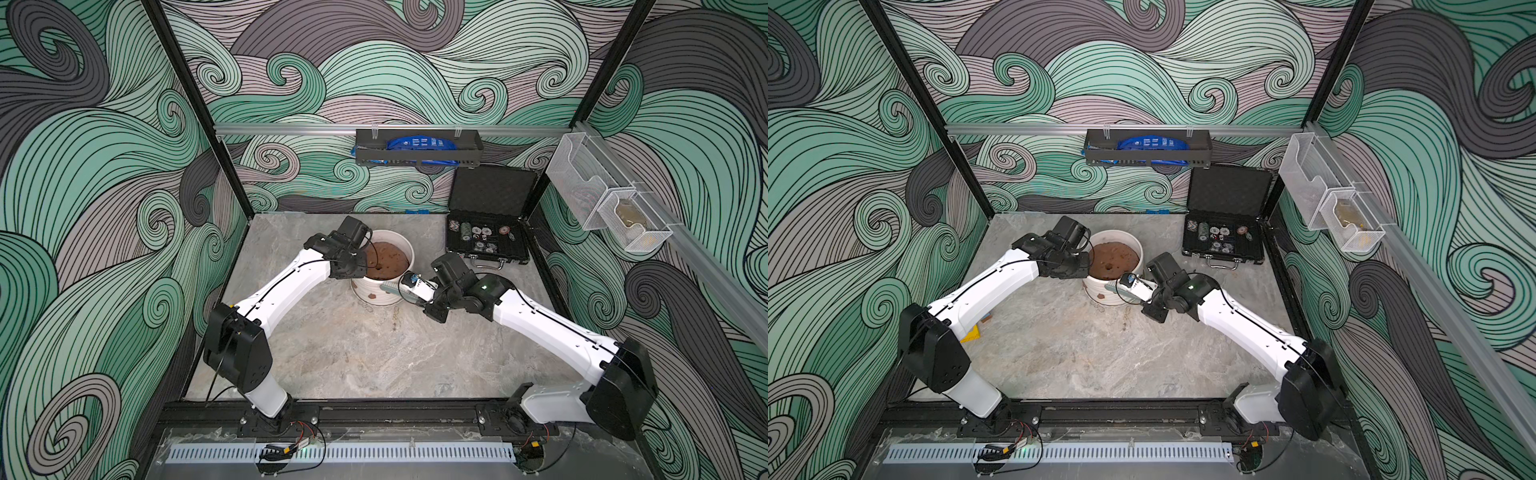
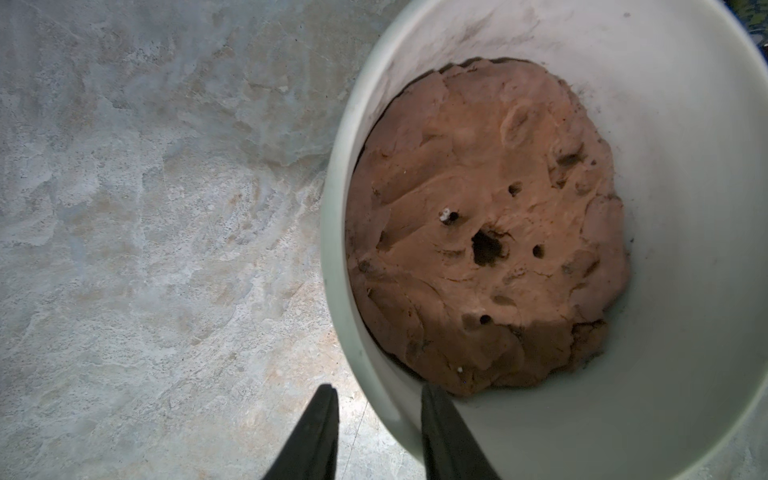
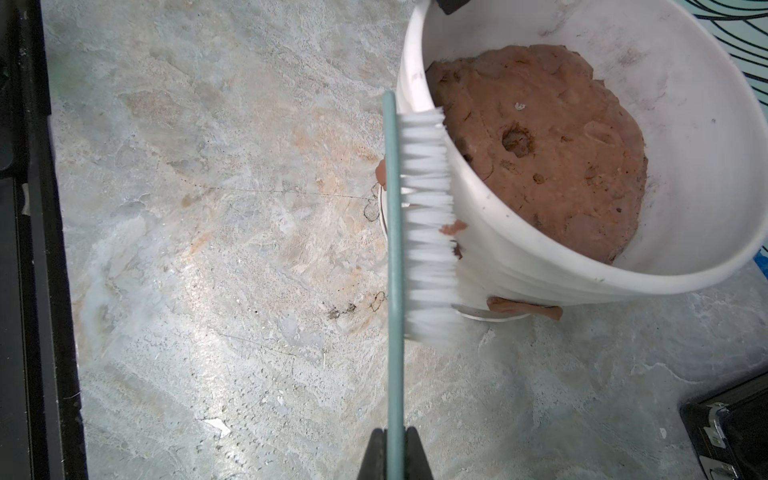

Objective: Scrub the dried mud off the ceramic pot
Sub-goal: Brush off the soil from the pot, then rotate the pot at the center of the board.

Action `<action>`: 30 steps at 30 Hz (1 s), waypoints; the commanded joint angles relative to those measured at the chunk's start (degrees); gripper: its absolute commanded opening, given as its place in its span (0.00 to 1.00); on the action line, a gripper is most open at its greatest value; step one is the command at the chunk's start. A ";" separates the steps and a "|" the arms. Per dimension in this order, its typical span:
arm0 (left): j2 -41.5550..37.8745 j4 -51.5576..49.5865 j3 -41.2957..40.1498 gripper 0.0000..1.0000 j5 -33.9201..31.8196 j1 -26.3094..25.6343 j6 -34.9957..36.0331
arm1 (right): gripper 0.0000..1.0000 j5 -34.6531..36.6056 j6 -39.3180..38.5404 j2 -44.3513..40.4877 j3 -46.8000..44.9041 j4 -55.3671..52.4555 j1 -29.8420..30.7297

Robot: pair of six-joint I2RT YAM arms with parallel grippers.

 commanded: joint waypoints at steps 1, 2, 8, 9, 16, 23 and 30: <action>1.94 -3.47 1.70 0.31 -1.28 -0.35 1.64 | 0.00 1.71 0.52 1.21 2.32 -0.44 0.26; 1.93 -3.40 1.80 0.29 -1.53 -0.33 1.77 | 0.00 1.70 0.81 1.77 2.71 -0.87 0.26; 4.35 -4.76 3.24 0.23 -0.86 -0.36 4.35 | 0.00 0.06 0.32 2.07 3.64 -1.81 1.14; 4.69 -5.17 3.55 0.23 -0.94 -0.33 4.53 | 0.00 -0.72 0.15 1.69 3.69 -1.83 1.46; 7.01 -5.51 5.29 0.19 -0.39 -0.21 8.37 | 0.00 1.51 0.10 1.24 1.71 -0.96 2.43; 10.52 -7.74 9.12 0.16 -1.30 -0.11 13.04 | 0.00 1.76 0.49 4.46 4.77 -2.28 1.80; 11.40 -9.79 11.03 0.23 -2.81 0.07 14.00 | 0.00 1.09 0.72 3.37 4.56 -2.33 1.73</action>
